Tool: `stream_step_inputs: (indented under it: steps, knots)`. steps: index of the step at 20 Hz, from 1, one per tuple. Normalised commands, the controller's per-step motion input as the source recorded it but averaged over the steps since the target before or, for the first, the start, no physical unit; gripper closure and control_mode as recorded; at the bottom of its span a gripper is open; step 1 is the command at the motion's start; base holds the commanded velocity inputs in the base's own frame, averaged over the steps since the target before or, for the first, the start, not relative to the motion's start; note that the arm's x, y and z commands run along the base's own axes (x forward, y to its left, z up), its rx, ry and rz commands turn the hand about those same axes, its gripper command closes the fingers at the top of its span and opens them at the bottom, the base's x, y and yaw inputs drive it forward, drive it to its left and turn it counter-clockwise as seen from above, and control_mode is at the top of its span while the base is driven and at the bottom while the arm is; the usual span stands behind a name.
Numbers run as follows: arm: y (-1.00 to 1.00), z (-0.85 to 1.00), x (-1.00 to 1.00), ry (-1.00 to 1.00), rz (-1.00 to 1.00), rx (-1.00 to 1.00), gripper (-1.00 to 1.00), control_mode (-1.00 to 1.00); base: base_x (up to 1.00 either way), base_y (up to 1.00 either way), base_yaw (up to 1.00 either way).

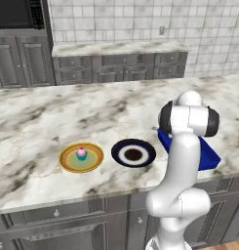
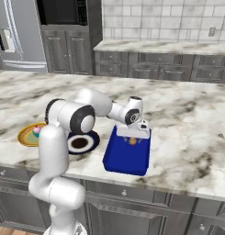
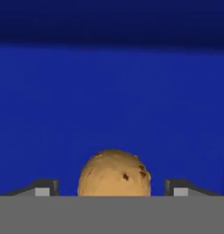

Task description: Move the dessert items from the plates to the tray.

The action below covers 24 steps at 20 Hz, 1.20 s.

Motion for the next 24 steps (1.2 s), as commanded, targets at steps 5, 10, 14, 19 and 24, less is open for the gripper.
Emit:
stream_step_inputs:
  steps: [5,10,14,19,24]
  knots:
    - [0.02,0.58,-0.13,0.0,-0.02,0.0,-1.0,-1.0,0.0,0.0,0.0]
    - [0.38,0.6,-0.44,0.0,-0.06,0.0,-1.0,-1.0,0.0,0.0,0.0]
    - [0.7,0.3,-0.53,0.0,-0.13,0.0,-1.0,-1.0,0.0,0.0,0.0]
    - [1.0,0.03,-0.43,0.0,-0.21,-0.03,-1.0,-1.0,0.0,0.0,0.0]
    - [1.0,0.01,-0.05,0.0,-0.11,-0.17,-1.0,-1.0,0.0,0.0,0.0]
